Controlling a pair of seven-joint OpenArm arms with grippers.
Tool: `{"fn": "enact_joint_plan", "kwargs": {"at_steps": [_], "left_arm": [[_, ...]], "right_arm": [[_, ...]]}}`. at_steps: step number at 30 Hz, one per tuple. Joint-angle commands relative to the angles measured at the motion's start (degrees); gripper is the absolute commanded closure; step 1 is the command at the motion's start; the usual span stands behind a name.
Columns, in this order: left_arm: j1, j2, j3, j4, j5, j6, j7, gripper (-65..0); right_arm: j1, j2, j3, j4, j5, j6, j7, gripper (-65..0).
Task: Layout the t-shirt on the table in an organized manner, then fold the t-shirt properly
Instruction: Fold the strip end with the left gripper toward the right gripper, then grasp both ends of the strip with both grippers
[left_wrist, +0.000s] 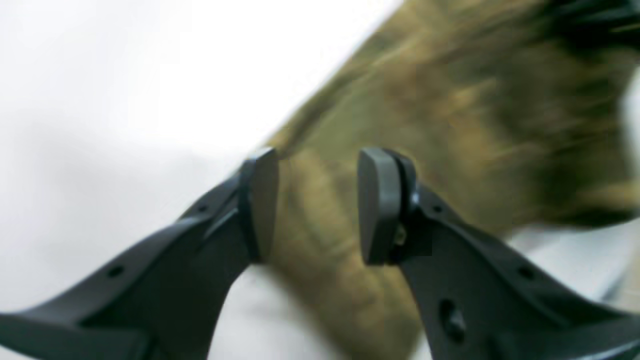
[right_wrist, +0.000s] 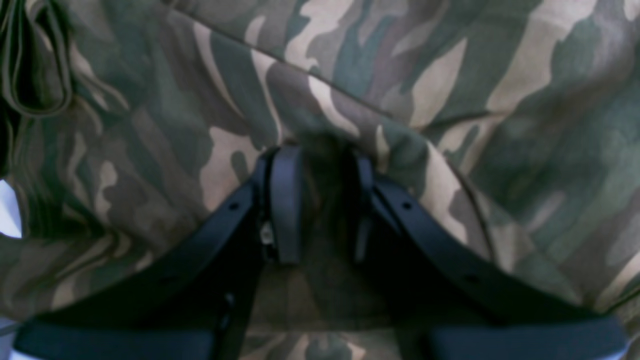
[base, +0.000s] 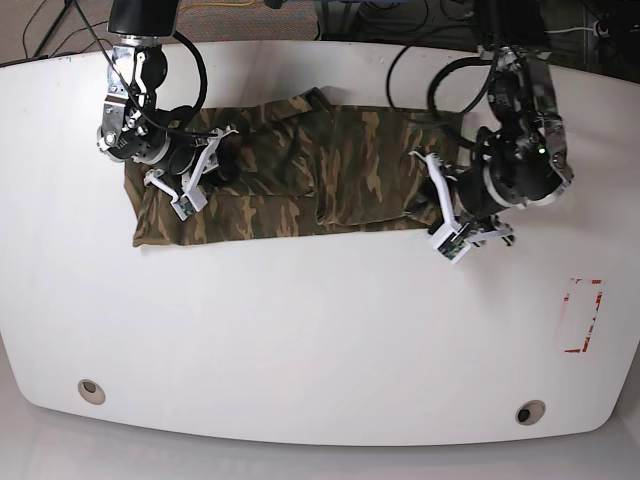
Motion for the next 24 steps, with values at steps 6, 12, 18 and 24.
{"fn": "enact_joint_plan", "kwargs": {"at_steps": [6,12,18,24], "left_arm": [[3.5,-6.5,0.8,-5.0,-2.0,-0.1,-8.2,-8.1],[3.9,-7.6,0.8,-11.5,-2.1,-0.1,-8.4,-6.3],[4.0,-7.8,0.5,-15.6,-2.1,-0.1,-8.5,-6.3],[4.4,-9.7,1.1,-17.1,-2.0,-0.1,-11.7,-6.3]], "right_arm": [[0.3,0.4,0.1,5.2,-0.8,-0.1,-1.6,-13.8],[1.1,0.2,0.1,8.0,-0.8,-0.1,-4.1,-13.8],[1.6,-1.0,0.5,12.7,-0.8,-0.1,-6.7,-14.4],[4.5,-4.2,7.8,18.6,-0.8,-0.1,-12.9,-22.7]]}}
